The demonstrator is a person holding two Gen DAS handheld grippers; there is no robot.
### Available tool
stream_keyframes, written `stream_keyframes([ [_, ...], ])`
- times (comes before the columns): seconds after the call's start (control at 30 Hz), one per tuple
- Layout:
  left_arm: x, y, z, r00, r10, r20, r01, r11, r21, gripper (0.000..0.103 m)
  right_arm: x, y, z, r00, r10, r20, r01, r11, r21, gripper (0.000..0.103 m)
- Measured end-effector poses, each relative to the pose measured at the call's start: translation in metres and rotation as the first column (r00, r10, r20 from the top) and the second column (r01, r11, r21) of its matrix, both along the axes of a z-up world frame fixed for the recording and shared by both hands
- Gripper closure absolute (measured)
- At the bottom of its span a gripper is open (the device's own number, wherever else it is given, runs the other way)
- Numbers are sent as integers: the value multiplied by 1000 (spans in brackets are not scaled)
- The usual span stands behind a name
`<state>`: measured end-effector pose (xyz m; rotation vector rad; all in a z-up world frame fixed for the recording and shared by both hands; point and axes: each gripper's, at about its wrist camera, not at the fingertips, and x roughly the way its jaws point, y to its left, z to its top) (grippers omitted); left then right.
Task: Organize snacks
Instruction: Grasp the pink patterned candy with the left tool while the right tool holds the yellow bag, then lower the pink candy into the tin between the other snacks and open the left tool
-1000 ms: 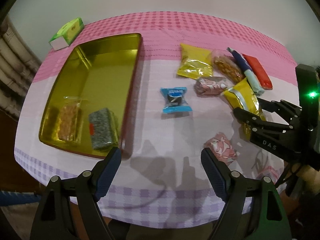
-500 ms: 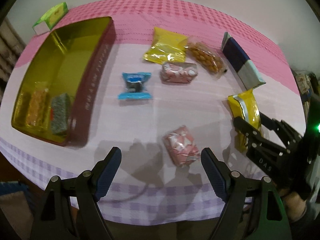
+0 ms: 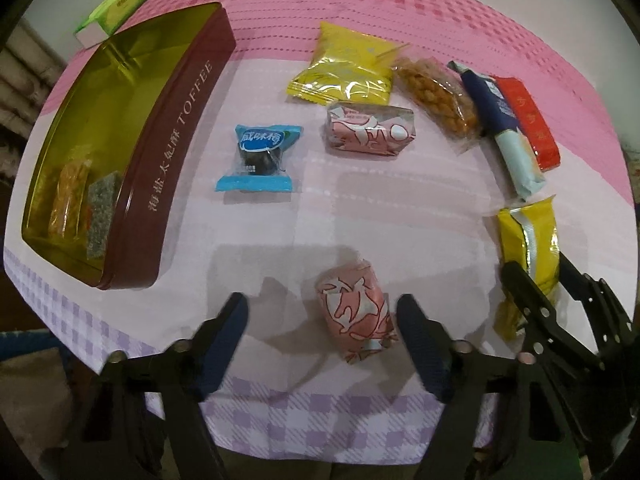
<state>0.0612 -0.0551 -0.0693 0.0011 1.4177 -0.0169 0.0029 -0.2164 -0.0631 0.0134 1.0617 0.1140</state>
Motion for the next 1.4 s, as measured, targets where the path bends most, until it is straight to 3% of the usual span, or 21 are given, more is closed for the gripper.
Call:
stream_keyframes([
  [0.43, 1, -16, -12, 1000, -17, -1, 17, 1000, -6, 40, -2, -1, 1, 1000, 1, -3, -1, 1000, -1, 49],
  [0.77, -1, -20, -15, 998, -60, 0, 60, 996, -62, 66, -1, 0, 1, 1000, 0, -4, 0, 1000, -6, 49],
  [1.4, 2, -7, -3, 990, -140, 35, 142, 986, -82, 70, 3, 4, -1, 1000, 0, -13, 0, 1000, -26, 49],
])
